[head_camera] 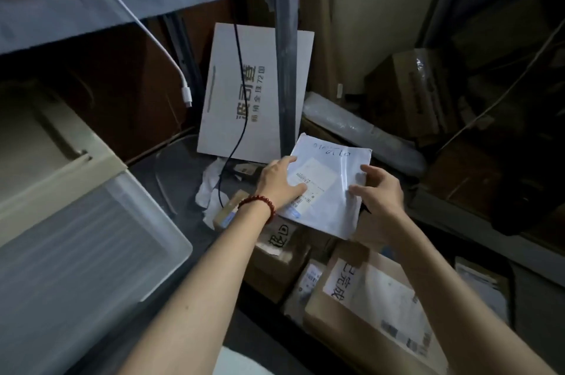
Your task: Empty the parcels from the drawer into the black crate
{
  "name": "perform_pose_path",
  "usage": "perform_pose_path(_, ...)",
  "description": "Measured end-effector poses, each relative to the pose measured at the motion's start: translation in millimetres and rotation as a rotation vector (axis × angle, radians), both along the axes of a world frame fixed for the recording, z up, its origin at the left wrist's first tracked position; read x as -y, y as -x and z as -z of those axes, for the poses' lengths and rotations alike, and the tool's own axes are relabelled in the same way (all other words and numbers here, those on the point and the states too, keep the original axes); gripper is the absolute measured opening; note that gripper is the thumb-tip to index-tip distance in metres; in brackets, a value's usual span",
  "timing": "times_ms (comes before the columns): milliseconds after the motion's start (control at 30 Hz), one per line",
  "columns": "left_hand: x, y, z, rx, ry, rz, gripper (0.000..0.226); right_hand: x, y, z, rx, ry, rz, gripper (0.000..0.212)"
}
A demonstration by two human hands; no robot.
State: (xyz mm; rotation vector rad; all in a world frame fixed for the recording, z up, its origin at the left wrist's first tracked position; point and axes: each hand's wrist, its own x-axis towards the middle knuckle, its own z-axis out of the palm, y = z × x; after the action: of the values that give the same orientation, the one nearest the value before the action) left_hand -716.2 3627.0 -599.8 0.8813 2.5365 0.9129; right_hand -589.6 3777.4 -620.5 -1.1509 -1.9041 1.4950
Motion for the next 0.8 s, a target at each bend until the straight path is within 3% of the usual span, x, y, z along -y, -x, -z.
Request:
perform_pose_path(133,-32,-2,18,-0.004,0.031,0.159,0.077,-21,-20,8,-0.01,-0.088,0.066,0.067)
perform_pose_path(333,-81,-20,33,-0.114,0.019,0.318,0.089,-64,-55,4,-0.028,-0.234,0.155,0.052)
perform_pose_path(433,-89,-26,37,-0.361,0.115,0.373,0.087,-80,-69,12,0.097,-0.237,-0.008,0.052)
perform_pose_path(533,-93,-34,46,-0.488,0.223,0.462,0.083,-88,-77,26,0.232,-0.337,-0.212,0.053)
perform_pose_path(633,-93,-36,51,-0.534,0.289,0.496,0.081,-98,-72,28,0.343,-0.441,-0.359,0.052)
perform_pose_path(800,-78,-39,50,-0.581,0.365,0.421,0.075,-83,-52,46,0.633,-0.429,-0.613,0.042)
